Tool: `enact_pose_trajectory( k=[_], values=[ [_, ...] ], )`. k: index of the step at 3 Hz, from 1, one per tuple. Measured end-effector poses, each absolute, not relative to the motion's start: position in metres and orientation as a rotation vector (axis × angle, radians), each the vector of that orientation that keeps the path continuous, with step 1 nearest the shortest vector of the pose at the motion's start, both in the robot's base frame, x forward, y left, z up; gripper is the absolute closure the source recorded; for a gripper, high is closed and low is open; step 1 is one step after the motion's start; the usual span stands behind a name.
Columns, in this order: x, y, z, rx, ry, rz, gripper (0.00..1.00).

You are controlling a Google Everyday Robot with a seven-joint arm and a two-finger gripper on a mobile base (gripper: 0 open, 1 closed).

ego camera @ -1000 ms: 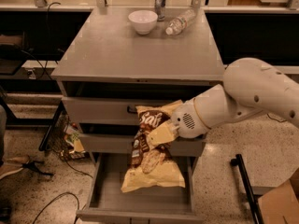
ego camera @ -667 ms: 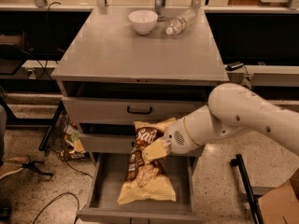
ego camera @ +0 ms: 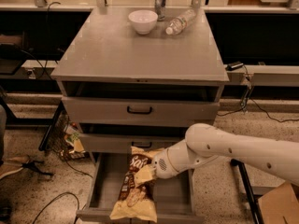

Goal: Place brown chip bag into bottom drawer

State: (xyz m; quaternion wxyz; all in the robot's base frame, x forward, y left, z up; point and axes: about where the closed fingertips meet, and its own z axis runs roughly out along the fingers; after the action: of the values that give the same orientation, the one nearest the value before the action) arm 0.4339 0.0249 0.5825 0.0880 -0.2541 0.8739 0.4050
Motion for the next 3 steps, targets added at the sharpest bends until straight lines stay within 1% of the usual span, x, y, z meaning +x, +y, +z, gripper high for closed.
enact_pose_trajectory(
  k=[1, 2, 3],
  values=[
    [0.447, 0.034, 0.512, -0.542, 2.619, 1.259, 1.00],
    [0.447, 0.034, 0.512, -0.542, 2.619, 1.259, 1.00],
    [0.455, 0.024, 0.480, -0.442, 2.623, 1.281, 1.00]
  ],
)
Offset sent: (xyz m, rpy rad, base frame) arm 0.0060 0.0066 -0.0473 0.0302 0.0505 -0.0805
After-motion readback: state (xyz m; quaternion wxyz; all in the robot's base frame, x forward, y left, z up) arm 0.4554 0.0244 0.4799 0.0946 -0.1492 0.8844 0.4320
